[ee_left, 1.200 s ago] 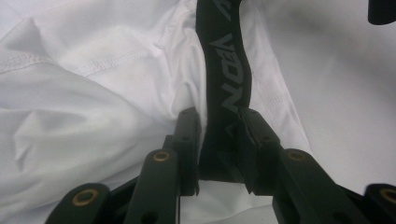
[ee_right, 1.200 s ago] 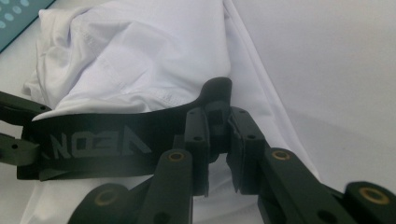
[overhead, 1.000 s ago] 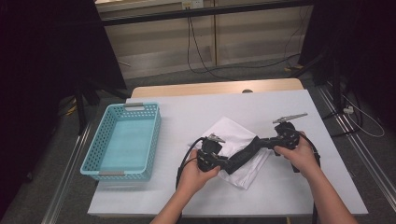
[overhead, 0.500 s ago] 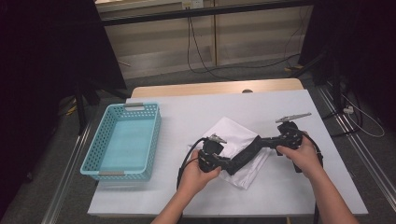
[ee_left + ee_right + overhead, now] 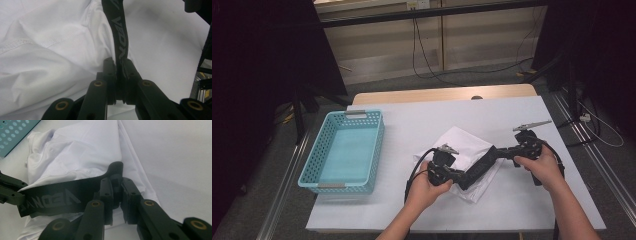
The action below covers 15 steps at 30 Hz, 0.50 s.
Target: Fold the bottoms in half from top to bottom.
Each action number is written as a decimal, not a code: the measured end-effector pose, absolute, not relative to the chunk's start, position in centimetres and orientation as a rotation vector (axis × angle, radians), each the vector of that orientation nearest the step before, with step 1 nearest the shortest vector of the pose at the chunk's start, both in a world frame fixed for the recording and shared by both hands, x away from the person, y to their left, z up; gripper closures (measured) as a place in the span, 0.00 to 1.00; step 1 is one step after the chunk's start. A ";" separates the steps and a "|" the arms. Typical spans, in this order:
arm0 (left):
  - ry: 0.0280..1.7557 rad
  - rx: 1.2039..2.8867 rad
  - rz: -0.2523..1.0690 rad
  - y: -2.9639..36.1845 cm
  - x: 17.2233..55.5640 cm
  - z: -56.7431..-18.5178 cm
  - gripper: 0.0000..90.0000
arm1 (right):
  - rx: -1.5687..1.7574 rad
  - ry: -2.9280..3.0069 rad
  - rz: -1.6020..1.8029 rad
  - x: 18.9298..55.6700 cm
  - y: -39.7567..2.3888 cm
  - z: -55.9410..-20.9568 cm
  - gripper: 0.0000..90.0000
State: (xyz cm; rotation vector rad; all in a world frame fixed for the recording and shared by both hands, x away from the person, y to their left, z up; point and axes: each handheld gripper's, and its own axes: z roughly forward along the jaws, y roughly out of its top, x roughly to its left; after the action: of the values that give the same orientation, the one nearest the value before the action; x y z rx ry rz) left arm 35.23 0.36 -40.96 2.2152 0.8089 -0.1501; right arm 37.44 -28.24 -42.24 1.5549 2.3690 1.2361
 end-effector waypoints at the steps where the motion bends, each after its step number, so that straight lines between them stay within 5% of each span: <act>1: 0.808 2.215 -0.150 0.4 35.2 -40.9 0.93 | 1.557 2.364 1.244 37.4 -28.3 -42.2 0.90; 12: 0.840 2.237 -0.142 1.3 36.0 -41.4 0.92 | 1.517 2.391 1.207 37.9 -26.6 -43.2 0.90; 15: 0.850 2.231 -0.105 1.4 36.0 -41.3 0.85 | 1.520 2.402 1.193 37.9 -26.3 -43.5 0.88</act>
State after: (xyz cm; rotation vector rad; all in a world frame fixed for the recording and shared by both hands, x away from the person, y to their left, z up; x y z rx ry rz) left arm 35.99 1.41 -41.29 2.2305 0.8496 -0.1047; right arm 37.93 -26.28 -43.50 1.5202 2.4017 1.1930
